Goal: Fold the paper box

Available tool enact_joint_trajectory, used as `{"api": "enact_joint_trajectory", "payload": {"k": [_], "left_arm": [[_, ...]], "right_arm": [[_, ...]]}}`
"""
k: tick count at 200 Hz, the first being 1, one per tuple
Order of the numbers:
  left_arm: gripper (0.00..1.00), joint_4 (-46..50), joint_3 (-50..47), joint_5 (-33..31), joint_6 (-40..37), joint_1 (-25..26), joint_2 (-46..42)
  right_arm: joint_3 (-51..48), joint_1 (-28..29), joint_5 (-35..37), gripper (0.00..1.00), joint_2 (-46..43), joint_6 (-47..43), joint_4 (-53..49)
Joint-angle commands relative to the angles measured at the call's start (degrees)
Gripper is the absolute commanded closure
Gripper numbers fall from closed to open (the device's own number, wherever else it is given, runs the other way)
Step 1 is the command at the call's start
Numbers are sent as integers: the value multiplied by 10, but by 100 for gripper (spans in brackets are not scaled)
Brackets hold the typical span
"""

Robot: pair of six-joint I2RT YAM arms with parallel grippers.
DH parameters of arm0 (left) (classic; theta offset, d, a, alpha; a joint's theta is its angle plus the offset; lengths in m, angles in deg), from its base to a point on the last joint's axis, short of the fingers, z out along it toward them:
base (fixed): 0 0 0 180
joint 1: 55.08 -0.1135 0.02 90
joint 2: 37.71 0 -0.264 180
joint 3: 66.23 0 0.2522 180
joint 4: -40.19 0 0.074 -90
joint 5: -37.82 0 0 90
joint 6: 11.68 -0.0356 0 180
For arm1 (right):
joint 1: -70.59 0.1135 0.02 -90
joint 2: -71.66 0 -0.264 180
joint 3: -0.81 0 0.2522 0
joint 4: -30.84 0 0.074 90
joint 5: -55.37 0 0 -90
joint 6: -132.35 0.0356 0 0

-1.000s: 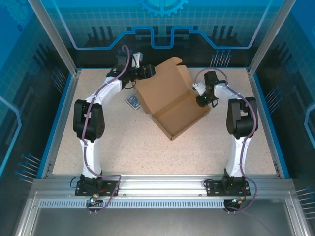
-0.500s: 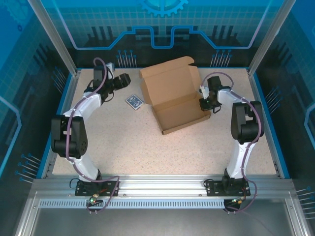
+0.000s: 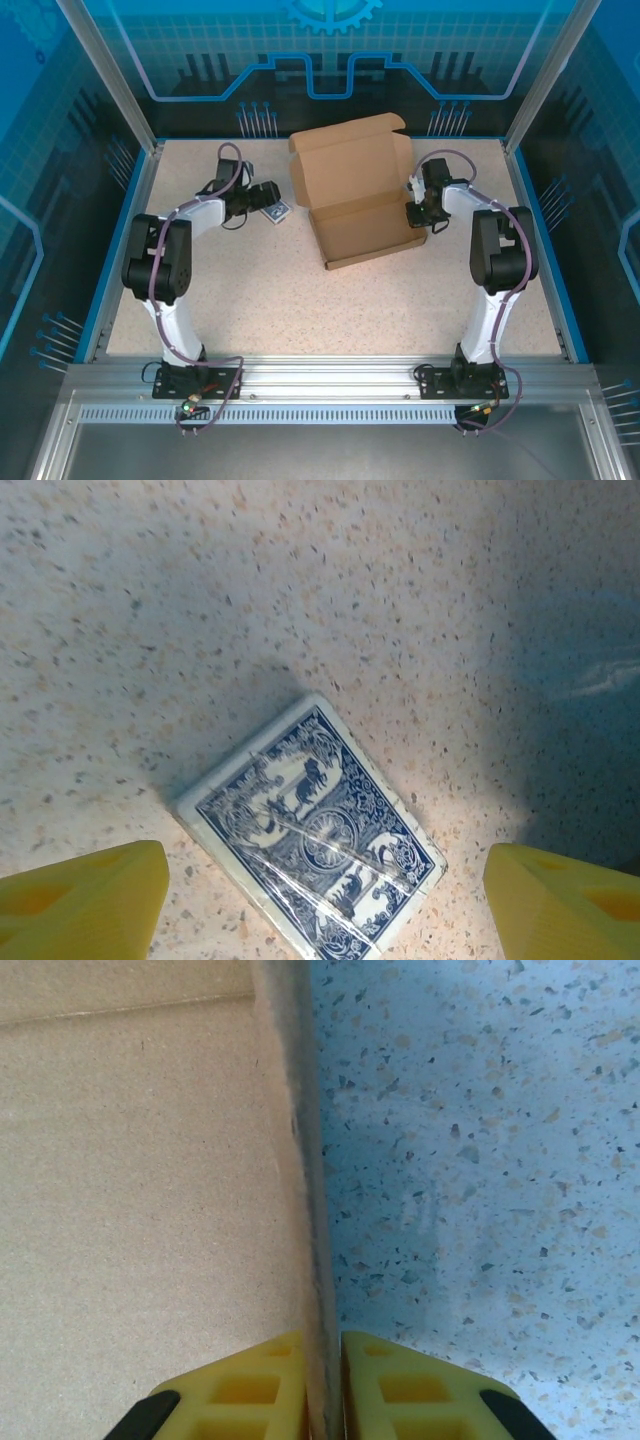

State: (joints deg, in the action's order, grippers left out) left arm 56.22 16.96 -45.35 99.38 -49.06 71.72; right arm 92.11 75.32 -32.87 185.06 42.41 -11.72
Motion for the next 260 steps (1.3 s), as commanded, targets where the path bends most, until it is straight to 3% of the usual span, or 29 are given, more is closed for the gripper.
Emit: {"api": "enact_joint_trajectory", "payload": {"k": [1, 76, 131, 194, 260], "left_arm": [[16, 12, -1, -8, 7, 14, 17], [15, 13, -25, -60, 3, 26, 7], [15, 6, -25, -40, 7, 28, 22], [16, 29, 34, -49, -17, 43, 59], [15, 120, 146, -100, -69, 64, 127]], "right_arm": [[-4, 0, 6, 85, -11, 10, 3], [-12, -3, 2, 85, -17, 6, 10], [-14, -3, 5, 85, -18, 6, 14], [-15, -3, 4, 85, -18, 5, 15], [-16, -6, 0, 85, -14, 3, 18]]}}
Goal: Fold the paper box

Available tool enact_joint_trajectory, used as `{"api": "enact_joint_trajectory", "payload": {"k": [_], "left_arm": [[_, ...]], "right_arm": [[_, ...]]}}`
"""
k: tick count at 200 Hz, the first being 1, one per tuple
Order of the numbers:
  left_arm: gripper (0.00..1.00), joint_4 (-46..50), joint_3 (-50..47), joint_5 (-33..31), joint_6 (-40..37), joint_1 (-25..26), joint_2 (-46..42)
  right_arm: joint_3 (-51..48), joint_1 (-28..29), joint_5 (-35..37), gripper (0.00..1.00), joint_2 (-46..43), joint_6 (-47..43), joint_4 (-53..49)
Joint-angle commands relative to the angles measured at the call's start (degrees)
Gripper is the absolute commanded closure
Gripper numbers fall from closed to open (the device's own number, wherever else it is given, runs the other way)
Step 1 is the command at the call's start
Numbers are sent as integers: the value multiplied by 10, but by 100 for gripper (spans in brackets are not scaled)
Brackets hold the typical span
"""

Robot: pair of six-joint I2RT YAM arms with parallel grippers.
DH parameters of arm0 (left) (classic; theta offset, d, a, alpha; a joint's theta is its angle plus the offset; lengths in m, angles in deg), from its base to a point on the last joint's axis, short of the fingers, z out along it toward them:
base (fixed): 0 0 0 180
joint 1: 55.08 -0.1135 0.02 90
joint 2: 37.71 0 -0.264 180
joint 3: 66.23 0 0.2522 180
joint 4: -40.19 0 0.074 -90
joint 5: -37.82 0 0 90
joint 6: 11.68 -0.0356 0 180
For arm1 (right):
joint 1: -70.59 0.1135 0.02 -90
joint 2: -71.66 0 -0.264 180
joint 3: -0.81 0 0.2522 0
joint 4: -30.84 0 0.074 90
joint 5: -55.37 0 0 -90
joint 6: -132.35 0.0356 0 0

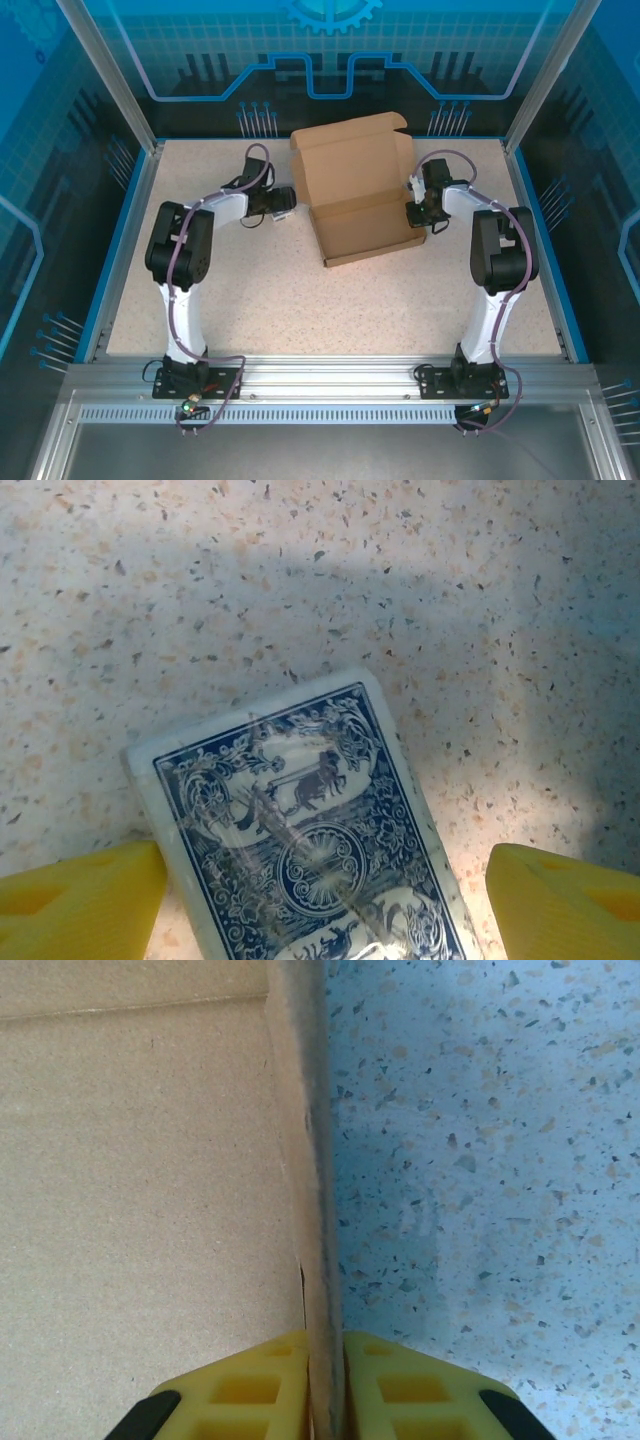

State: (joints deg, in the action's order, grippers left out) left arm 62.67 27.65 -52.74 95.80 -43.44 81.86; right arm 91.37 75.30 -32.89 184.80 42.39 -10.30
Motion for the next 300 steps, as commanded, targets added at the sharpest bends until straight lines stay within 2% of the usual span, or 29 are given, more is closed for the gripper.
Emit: {"api": "enact_joint_trajectory", "payload": {"k": [1, 45, 120, 146, 196, 249, 270, 300], "left_arm": [[15, 57, 40, -27, -35, 8, 26], [14, 123, 91, -82, -76, 29, 56], [22, 139, 104, -86, -66, 25, 66], [27, 115, 84, -88, -57, 19, 50], [36, 27, -14, -90, -34, 3, -40], [40, -57, -149, -99, -29, 3, -215], [41, -78, -183, -96, -39, 24, -284], [41, -92, -183, -93, -83, 102, -331]], "right_arm": [[-8, -6, 0, 85, -11, 3, 4], [-6, -7, -4, 85, -8, 2, 5], [-9, -9, -8, 85, -9, 1, 6], [-9, -9, -11, 85, -8, 3, 7], [-13, -12, -8, 85, -10, 2, 7], [-10, -15, -9, 85, -2, 2, 6], [-9, -15, -7, 85, 0, 2, 6], [-9, -15, -5, 85, 0, 3, 6]]}}
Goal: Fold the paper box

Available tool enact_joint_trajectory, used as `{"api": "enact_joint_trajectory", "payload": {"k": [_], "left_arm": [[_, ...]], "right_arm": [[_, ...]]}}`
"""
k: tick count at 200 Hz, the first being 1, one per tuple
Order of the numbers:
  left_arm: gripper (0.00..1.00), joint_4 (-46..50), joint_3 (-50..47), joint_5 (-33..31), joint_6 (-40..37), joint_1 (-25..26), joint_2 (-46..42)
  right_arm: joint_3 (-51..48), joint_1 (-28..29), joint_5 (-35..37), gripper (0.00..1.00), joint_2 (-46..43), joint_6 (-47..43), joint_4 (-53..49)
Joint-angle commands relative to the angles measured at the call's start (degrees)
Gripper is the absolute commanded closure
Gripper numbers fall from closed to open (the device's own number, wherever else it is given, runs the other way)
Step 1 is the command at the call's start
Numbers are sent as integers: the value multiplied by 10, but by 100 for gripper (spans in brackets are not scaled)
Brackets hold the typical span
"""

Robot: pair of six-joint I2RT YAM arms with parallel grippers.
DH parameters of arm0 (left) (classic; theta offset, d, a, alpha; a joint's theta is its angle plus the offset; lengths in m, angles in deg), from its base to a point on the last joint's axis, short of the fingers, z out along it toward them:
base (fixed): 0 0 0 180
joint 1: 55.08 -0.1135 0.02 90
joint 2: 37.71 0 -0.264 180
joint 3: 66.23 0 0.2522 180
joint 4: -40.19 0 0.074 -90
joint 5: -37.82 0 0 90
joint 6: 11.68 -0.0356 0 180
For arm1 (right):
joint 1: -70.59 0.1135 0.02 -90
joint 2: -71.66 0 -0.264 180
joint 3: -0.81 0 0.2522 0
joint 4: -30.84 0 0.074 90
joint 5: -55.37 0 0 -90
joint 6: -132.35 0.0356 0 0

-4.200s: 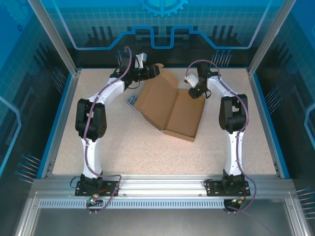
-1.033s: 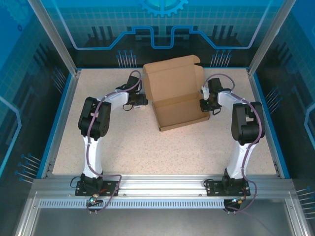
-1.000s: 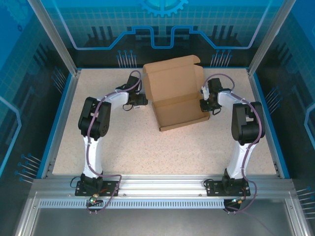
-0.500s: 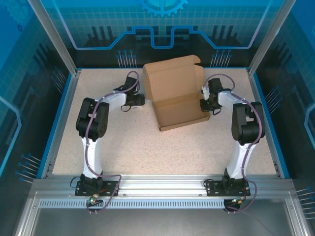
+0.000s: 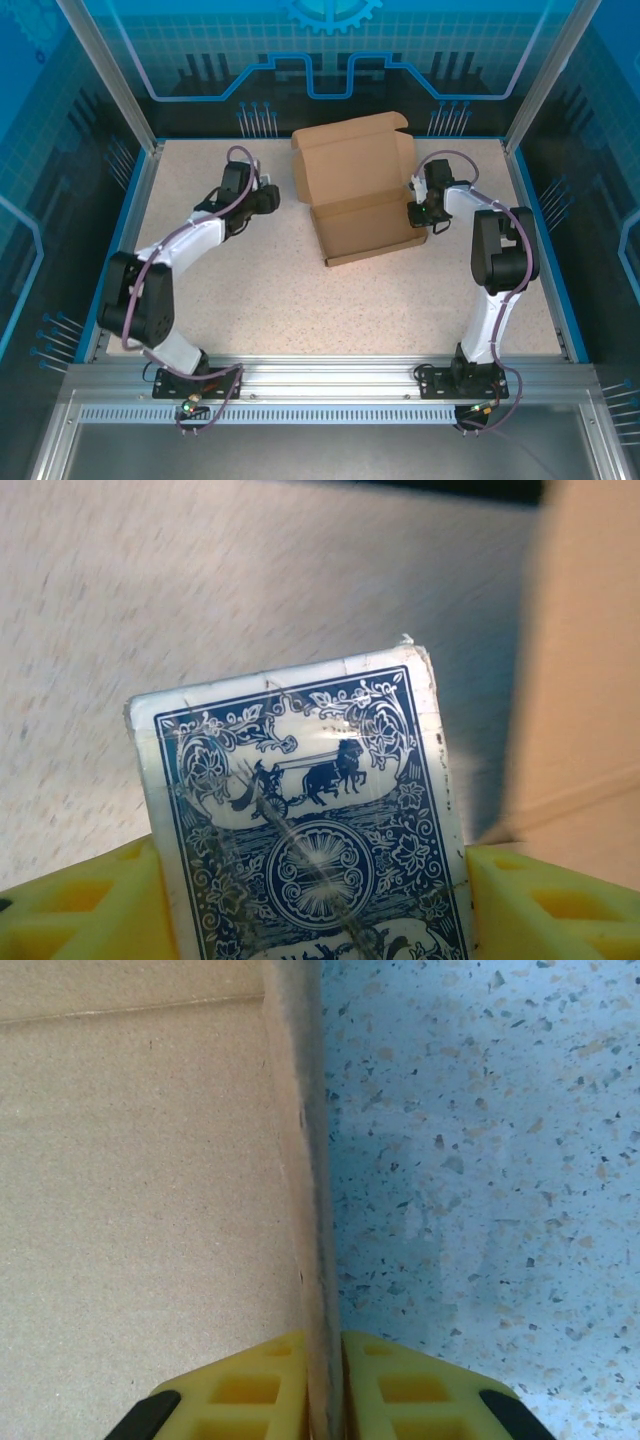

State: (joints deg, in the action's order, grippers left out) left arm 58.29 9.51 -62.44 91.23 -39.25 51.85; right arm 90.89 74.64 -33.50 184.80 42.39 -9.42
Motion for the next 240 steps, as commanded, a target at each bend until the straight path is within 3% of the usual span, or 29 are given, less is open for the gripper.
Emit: {"api": "enact_joint_trajectory", "payload": {"k": [1, 32, 72, 148, 240], "left_arm": [[41, -48, 0, 4, -39, 62, -31], [41, -60, 43, 38, -92, 148, 7], [42, -29, 132, 102, -237, 216, 121], [44, 91, 287, 163, -358, 207, 280], [45, 181, 381, 214, -428, 188, 360]], "right_arm": [[-5, -9, 1, 85, 0, 3, -3], [-6, -9, 4, 85, -1, 2, -2], [-4, -10, 2, 85, 2, 2, -2], [-4, -13, -2, 85, 4, 3, -1], [-4, -12, -6, 85, 3, 4, -1]]}}
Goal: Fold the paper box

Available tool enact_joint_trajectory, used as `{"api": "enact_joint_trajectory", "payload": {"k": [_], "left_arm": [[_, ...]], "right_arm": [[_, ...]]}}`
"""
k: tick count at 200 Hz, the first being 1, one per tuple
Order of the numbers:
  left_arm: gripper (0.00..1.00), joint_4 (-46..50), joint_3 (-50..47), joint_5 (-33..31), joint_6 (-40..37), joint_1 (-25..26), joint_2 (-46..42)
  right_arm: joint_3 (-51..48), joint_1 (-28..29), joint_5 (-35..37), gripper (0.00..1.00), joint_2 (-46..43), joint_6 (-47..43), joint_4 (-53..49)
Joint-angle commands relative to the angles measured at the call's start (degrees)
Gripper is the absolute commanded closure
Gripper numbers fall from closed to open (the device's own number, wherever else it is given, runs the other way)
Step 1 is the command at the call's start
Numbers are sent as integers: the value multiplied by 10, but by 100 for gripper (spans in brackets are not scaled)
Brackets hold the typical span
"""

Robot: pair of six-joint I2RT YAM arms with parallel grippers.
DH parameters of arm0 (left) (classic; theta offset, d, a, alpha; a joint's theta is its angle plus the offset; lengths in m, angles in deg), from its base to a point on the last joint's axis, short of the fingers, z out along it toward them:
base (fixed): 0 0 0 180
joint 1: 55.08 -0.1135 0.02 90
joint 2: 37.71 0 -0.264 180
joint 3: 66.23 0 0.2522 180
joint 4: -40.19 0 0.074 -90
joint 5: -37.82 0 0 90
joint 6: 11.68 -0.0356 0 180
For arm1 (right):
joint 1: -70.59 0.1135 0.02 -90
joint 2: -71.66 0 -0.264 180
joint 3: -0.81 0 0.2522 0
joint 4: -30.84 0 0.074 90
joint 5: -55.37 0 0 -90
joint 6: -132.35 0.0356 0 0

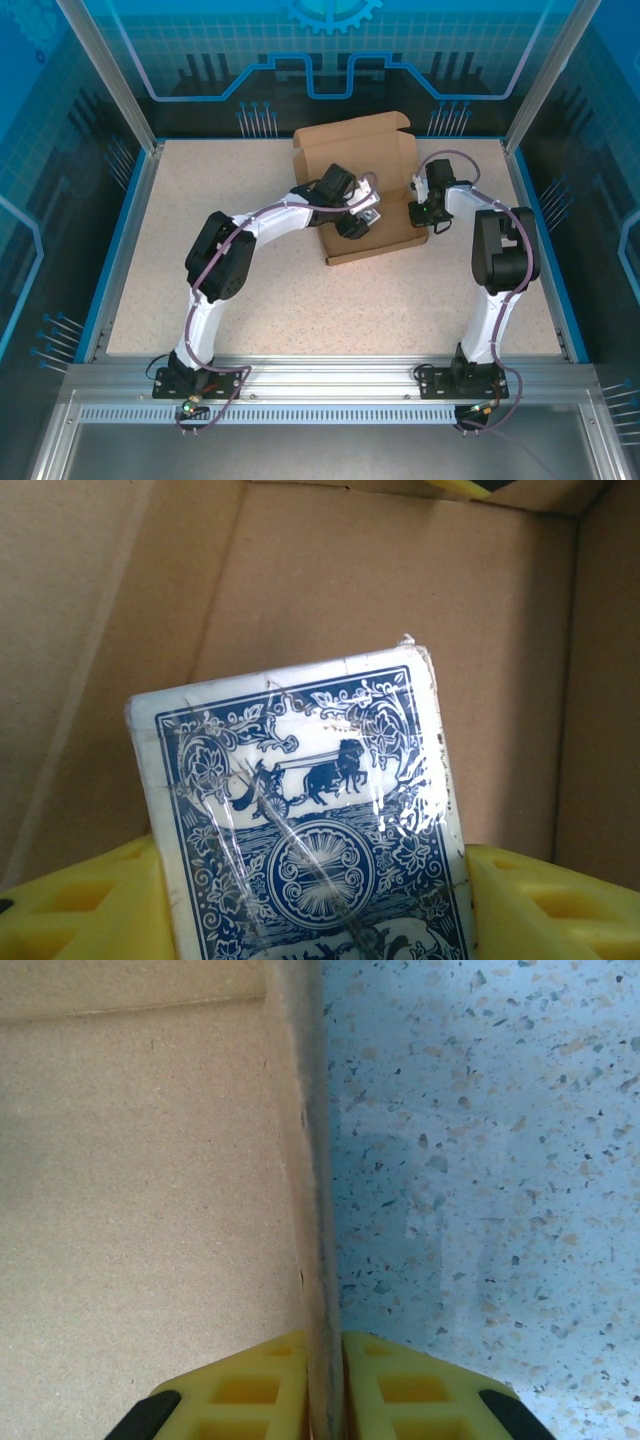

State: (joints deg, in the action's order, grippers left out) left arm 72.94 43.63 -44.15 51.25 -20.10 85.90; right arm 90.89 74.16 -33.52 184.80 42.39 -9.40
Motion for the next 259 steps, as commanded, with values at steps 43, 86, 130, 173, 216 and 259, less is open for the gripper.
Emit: {"api": "enact_joint_trajectory", "payload": {"k": [43, 86, 130, 173, 216, 259], "left_arm": [[45, 63, 79, 40, -37, -3, 50], [43, 71, 111, 23, -41, -3, 80], [34, 73, 140, -12, -34, -3, 99], [24, 63, 126, -2, -7, -3, 68], [19, 48, 102, 17, 13, -5, 31], [19, 9, 44, 10, 55, -16, -33]], "right_arm": [[-2, -6, -5, 85, 5, 4, -2], [-1, -6, -5, 85, 6, 4, -3], [-1, -6, -4, 85, 7, 3, -4], [2, -7, -4, 85, 10, 3, -5], [1, -6, -4, 85, 9, 3, -5], [0, -6, -5, 84, 6, 3, -3]]}}
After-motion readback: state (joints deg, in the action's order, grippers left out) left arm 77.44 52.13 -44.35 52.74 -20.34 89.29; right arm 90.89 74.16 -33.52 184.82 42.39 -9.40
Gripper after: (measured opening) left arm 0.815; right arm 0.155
